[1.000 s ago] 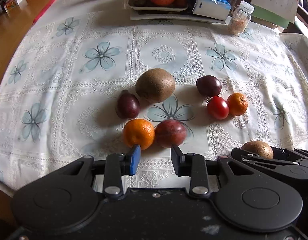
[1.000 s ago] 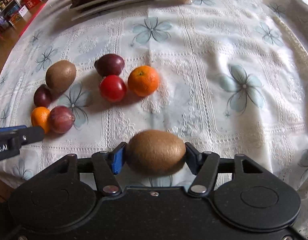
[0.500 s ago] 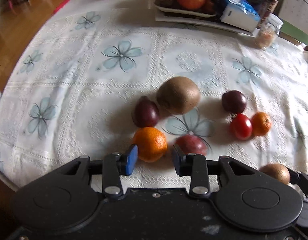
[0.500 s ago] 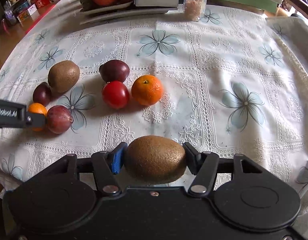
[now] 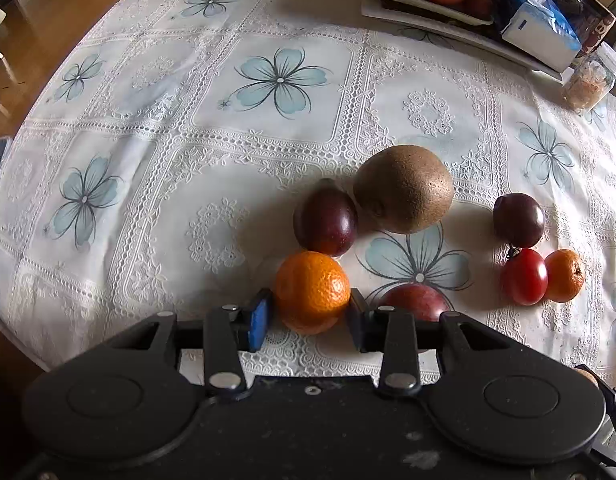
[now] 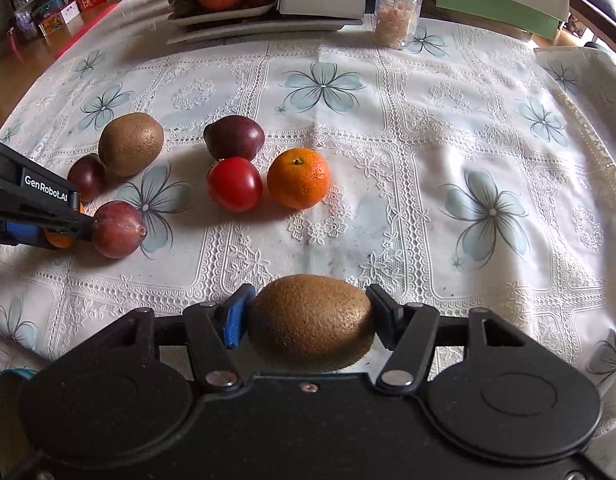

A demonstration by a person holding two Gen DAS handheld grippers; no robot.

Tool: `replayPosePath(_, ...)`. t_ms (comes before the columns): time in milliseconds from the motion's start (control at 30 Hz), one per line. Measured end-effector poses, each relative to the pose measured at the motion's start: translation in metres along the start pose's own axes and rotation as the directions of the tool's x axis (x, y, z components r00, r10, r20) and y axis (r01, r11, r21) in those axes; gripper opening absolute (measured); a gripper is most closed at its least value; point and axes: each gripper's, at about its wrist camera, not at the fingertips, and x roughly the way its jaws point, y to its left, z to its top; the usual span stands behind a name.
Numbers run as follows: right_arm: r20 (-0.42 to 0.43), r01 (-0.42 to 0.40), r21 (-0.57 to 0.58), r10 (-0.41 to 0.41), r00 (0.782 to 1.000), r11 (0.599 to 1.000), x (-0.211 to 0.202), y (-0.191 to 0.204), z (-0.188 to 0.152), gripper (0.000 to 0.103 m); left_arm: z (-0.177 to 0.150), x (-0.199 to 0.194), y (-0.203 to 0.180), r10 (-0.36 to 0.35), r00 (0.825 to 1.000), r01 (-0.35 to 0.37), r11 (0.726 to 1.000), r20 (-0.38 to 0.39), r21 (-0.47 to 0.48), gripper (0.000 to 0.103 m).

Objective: Organize fruits
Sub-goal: 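Lift the kiwi with the right tool while the left tool reaches toward a mandarin orange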

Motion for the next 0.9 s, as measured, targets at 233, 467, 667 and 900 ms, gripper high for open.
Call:
replayPosePath(233, -0.003, -0.015, 0.008, 0.015, 1.000, 1.000, -0.001, -0.003, 0.001, 0.064, 0.000, -0.002, 0.000, -0.014, 1.000, 0.014, 1.000, -0.002, -0.003, 0.037)
replayPosePath(467, -0.009, -0.056, 0.065, 0.056, 0.998, 0.996, -0.002, -0.014, 0.003, 0.064, -0.002, -0.009, 0.003, -0.034, 0.999, 0.034, 0.999, -0.006, -0.019, 0.036)
replayPosePath(667, 0.014, -0.026, 0.092, 0.025, 1.000, 0.995, -0.008, -0.021, 0.002, 0.064, -0.006, -0.021, 0.004, -0.044, 0.999, 0.045, 0.999, 0.018, -0.012, 0.036)
replayPosePath(900, 0.032, -0.022, 0.151, 0.017, 0.999, 0.988, -0.026, -0.030, 0.000, 0.064, -0.014, -0.043, 0.005, -0.054, 0.996, 0.053, 0.999, 0.069, 0.008, 0.036)
